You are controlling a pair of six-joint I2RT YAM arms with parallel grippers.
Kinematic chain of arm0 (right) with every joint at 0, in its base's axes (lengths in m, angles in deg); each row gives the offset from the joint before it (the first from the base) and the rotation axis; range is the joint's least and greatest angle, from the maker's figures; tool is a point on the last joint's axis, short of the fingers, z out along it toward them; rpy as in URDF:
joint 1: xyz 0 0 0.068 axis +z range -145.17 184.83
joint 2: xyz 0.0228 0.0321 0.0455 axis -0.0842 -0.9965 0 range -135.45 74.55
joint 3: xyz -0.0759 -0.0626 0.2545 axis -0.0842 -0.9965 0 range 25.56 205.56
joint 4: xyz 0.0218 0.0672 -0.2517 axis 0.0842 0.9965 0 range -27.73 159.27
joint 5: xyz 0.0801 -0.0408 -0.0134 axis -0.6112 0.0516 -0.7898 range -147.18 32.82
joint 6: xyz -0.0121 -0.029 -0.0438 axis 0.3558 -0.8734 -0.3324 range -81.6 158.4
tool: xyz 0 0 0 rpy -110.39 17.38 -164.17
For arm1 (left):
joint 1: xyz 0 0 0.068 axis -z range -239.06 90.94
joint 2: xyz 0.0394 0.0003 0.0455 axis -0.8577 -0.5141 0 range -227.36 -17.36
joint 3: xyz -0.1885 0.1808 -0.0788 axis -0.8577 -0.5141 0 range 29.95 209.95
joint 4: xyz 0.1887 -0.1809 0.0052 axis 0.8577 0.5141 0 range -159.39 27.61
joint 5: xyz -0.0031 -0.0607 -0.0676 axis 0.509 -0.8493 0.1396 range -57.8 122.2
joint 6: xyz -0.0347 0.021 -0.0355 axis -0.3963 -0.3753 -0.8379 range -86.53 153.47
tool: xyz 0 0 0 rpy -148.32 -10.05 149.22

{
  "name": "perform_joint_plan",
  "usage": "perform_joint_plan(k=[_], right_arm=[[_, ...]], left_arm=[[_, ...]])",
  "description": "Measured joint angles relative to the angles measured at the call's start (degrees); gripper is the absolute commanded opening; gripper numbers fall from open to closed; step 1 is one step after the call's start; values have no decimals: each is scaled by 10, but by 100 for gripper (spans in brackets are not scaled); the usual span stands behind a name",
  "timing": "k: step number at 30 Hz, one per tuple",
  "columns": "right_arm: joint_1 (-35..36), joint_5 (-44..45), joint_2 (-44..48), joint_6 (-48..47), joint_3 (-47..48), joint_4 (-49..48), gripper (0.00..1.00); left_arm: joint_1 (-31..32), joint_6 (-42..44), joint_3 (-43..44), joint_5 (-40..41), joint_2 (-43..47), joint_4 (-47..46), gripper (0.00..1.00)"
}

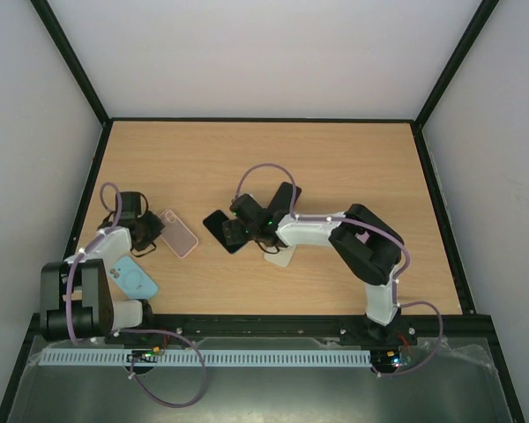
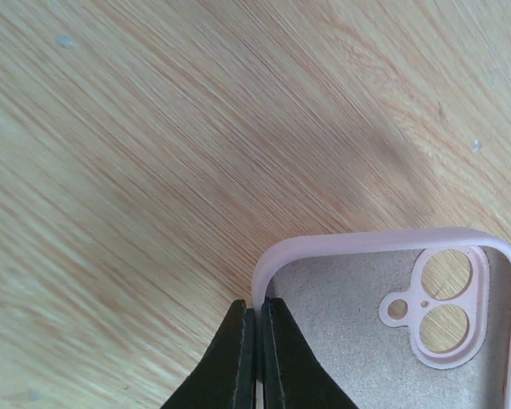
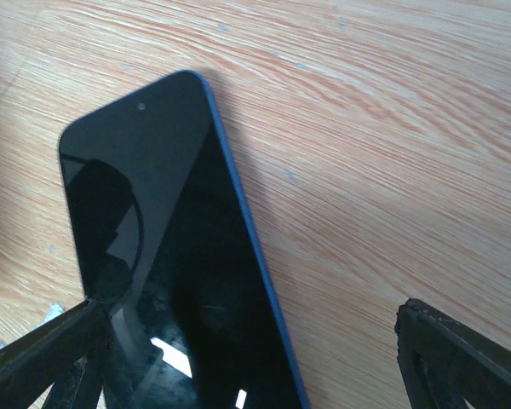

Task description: Put the phone into the phone case

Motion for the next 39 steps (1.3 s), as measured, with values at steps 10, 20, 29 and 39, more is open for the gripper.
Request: perform_joint_plan(k=[10,20,29,39], right_arm=[[12,-3,-53,-35,64,14,96],[34,35,-102,-56,127,41,99],[43,97,-116,-65,148,81,91],[45,133,-105,-54,124,78,76]], left_arm=[[-12,-30,9,67,33,49,2],[-12,-34,2,54,36,55,2],[-11,-34,1,46,36,54,2],[72,-36,-4,42,35,44,2]])
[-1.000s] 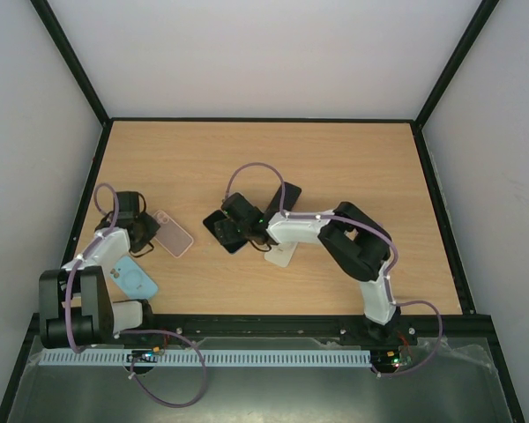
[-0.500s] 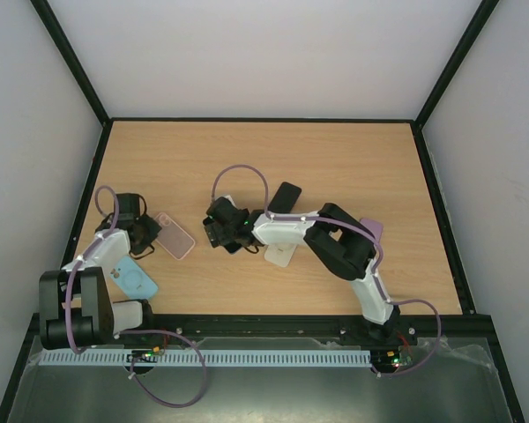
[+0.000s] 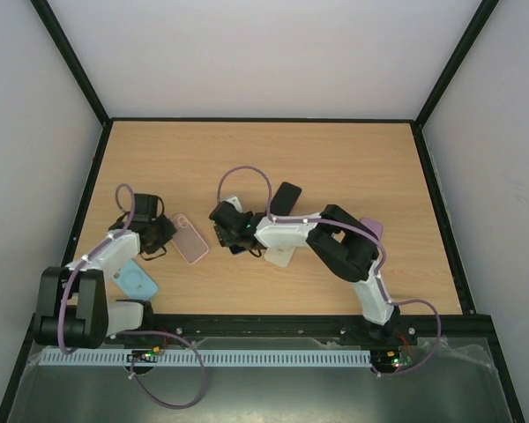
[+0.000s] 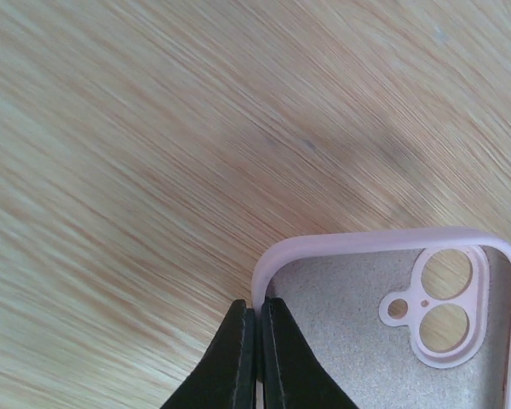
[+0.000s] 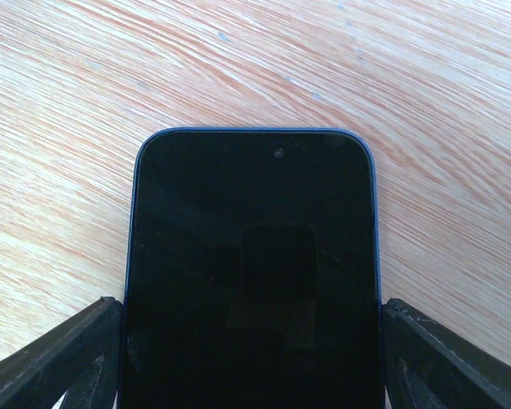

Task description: Put the phone into the phone case

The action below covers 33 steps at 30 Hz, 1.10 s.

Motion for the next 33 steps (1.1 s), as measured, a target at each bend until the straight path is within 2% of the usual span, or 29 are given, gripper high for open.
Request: perform_joint_plan(k=[8,12,14,18,20,22,24,26,27,33], right_arm=[[0,38,63,33,-92,-9,66],[0,53,102,52,-142,-3,63],[0,56,119,61,-160,3,62],[0,54,138,78,-176,17,60],[0,44,145,87,-178,19,59],[0,31,153,99,-178,19,59],[0,18,163,114,-178,19,58],[0,8,170,126,-177,18,58],[0,2,176,133,-177,18,58],[0,-53,192,172,-168,-7,57]], left_arm=[[138,-24,0,16,-31,-8,6],[200,-40,4,21,-56,-23,14],[223,-50,12,15,-70,-37,22],[241,-57,20,-25,-88,-79,49],[239,-57,19,-42,-86,-91,64],[227,-56,9,-66,-76,-109,70],[201,-54,-9,-93,-58,-125,79],[165,-50,-28,-118,-36,-137,95],[146,-48,-38,-130,-24,-141,99],[31,-17,-60,-178,52,-114,99]])
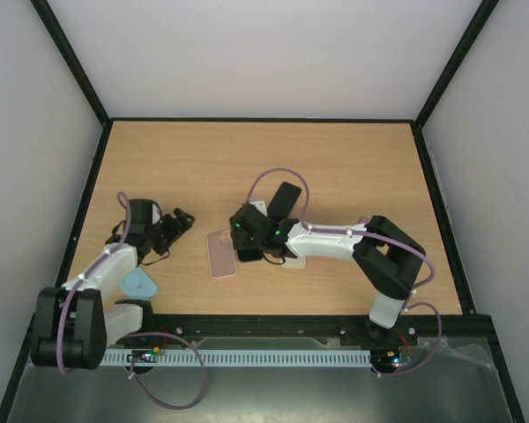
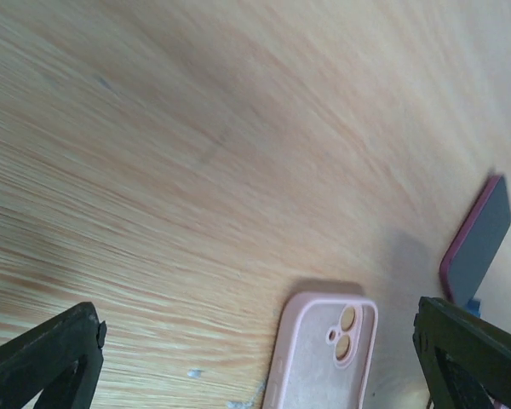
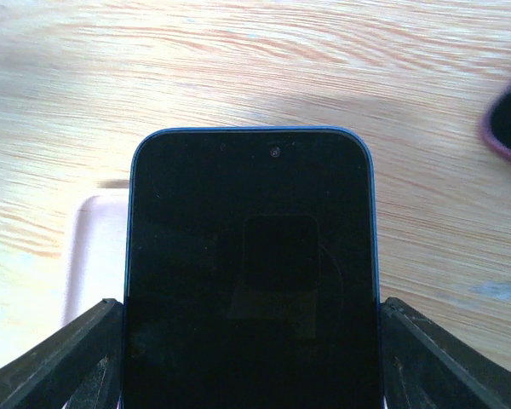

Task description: Put the phone into the phone case

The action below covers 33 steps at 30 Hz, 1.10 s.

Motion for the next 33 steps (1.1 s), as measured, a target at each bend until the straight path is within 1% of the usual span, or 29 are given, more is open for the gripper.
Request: perform_joint_plan(k=[4,7,16,26,30,33], right_arm=[[0,-47,4,34,1,-44,56],[0,-80,4,71,-1,-91,55],[9,-120,-15,151,-2,-183,55],[30,-126,-60,184,-4,-198,57],[31,-123,-76,189,-6,-199,59],[34,-117,-81,191,-10,-200,63]], left_arm=[[-66,22,0,-21,40,24,99],[-87,30,0,-40,48,38,96],[-89,38,0,-78,47,48,94],[-89,40,-1,-81,47,52,86],[-89,38,-8,-81,47,50,82],[-89,37,-19,-83,47,50,80]])
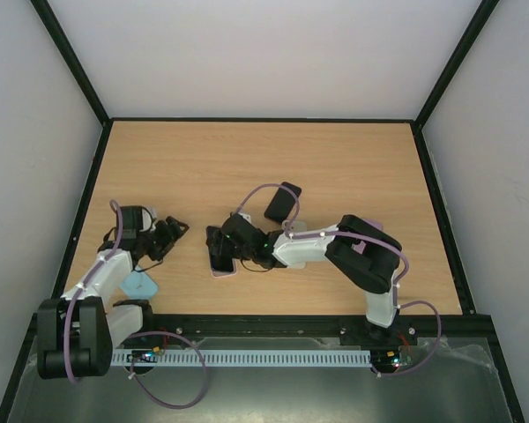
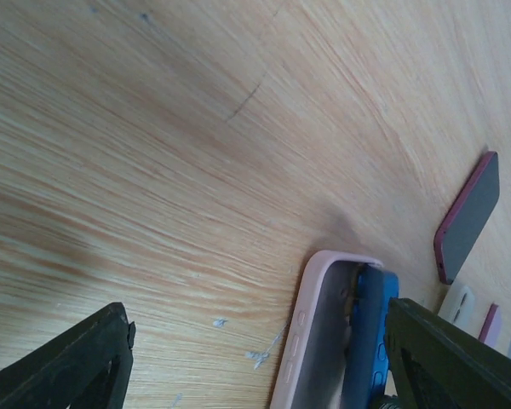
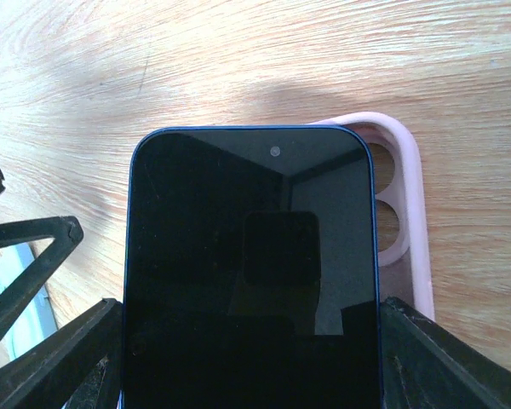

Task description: Put the phone into the phone case

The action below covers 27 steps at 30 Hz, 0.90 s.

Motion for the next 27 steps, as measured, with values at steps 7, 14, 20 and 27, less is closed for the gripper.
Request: perform_joint_plan(k=[7,14,20,27], right_arm=[[1,19,0,-1,0,1,78],[1,33,1,-16,1,2,91],[1,42,15,-40,0,16,79],[0,57,57,-75,-21,29,47]], left_arm=[[15,-4,-5,1,-1,-2,76],[69,-19,-5,13,-11,-11,74],[104,-30,-10,32,-13,-17,64],[148,-47,-22,47,-18,-34,49]])
